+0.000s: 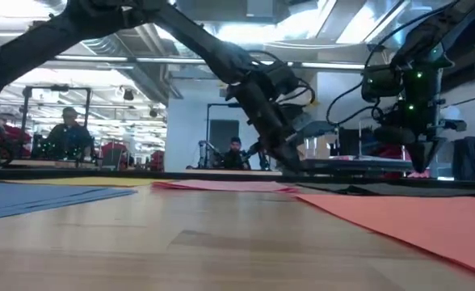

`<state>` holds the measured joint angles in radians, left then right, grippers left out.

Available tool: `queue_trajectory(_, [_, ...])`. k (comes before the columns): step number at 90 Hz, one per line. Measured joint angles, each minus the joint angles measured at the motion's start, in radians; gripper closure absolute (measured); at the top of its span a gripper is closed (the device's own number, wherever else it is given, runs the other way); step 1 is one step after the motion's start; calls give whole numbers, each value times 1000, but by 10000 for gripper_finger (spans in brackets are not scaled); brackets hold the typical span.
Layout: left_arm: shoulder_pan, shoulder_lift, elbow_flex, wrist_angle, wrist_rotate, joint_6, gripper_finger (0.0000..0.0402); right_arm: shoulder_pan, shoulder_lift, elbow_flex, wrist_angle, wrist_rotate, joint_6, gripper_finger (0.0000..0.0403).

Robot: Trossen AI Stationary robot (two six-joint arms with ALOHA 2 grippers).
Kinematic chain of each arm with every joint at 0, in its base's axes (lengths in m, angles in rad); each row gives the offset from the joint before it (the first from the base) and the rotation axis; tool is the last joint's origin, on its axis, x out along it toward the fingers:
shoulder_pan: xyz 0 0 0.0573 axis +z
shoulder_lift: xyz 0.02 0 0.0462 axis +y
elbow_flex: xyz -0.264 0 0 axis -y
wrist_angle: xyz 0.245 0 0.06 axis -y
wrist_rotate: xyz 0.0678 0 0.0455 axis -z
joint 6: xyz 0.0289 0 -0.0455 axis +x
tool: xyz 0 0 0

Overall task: Organize paper
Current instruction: Adjust the stacked black papers

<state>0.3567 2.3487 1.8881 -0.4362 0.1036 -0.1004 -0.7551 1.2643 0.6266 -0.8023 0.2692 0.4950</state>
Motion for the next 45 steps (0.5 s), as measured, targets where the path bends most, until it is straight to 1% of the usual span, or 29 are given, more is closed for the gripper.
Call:
queue_trajectory(26, [-6, 10, -1, 9, -4, 27, 402, -17, 10, -1, -10, 9, 2, 403])
queue_trajectory(45, [-8, 22, 5, 3, -26, 42, 402, -50, 10, -39, 0, -4, -1, 403])
